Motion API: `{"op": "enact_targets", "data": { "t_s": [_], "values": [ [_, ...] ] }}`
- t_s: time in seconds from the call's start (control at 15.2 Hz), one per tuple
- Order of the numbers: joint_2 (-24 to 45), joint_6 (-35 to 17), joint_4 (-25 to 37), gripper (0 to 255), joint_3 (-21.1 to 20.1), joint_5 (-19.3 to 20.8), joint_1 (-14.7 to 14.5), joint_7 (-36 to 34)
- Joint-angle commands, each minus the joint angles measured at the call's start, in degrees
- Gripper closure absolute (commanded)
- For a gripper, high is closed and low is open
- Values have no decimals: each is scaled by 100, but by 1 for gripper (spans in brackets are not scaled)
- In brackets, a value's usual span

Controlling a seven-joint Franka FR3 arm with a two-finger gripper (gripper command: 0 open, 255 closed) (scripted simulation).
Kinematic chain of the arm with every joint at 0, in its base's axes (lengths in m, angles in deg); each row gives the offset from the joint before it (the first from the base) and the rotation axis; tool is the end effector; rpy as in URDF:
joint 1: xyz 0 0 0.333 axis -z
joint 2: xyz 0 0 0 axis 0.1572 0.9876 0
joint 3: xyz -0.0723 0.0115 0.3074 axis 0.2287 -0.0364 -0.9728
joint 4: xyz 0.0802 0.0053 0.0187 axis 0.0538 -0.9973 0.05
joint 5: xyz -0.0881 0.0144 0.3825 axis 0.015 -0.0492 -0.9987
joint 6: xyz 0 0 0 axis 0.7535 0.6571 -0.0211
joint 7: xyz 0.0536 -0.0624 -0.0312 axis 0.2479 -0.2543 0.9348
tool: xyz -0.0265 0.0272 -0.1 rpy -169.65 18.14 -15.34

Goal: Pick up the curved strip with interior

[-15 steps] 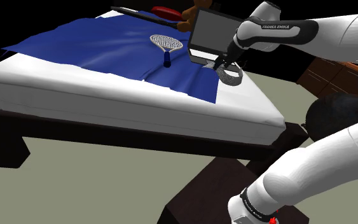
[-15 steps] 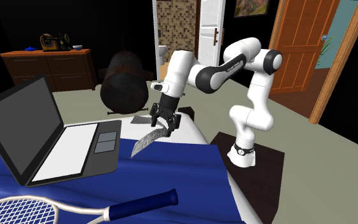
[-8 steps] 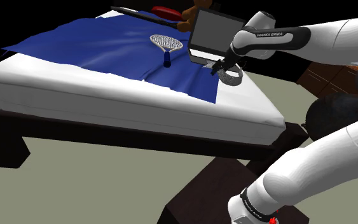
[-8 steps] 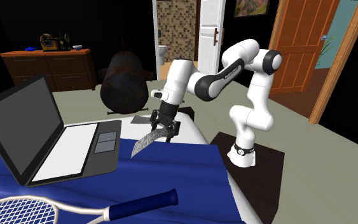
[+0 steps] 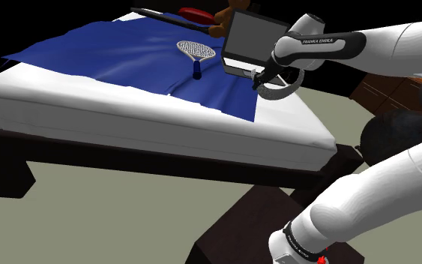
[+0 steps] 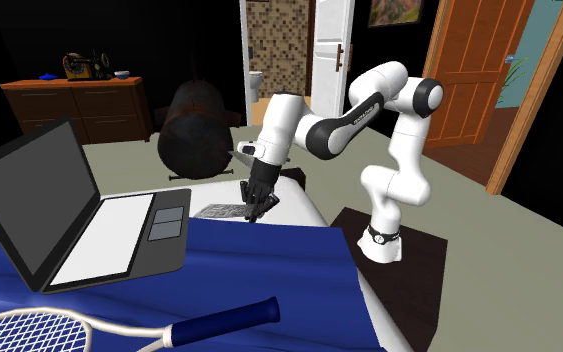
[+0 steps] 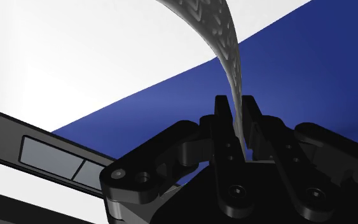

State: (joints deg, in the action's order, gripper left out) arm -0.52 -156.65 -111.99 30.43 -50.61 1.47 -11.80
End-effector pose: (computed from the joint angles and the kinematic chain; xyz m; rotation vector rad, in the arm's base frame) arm 0.4499 -0.2563 0.5315 2.9730 -0.2010 0.5636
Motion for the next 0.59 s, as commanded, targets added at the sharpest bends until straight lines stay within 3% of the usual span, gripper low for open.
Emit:
{"op": "enact_targets", "data": {
  "t_s": [0.0,0.53],
  "values": [
    [4,3,-5,255,2,1,1,0],
    [-85,543,450,255,-37,32,0,-46]
  ]
}}
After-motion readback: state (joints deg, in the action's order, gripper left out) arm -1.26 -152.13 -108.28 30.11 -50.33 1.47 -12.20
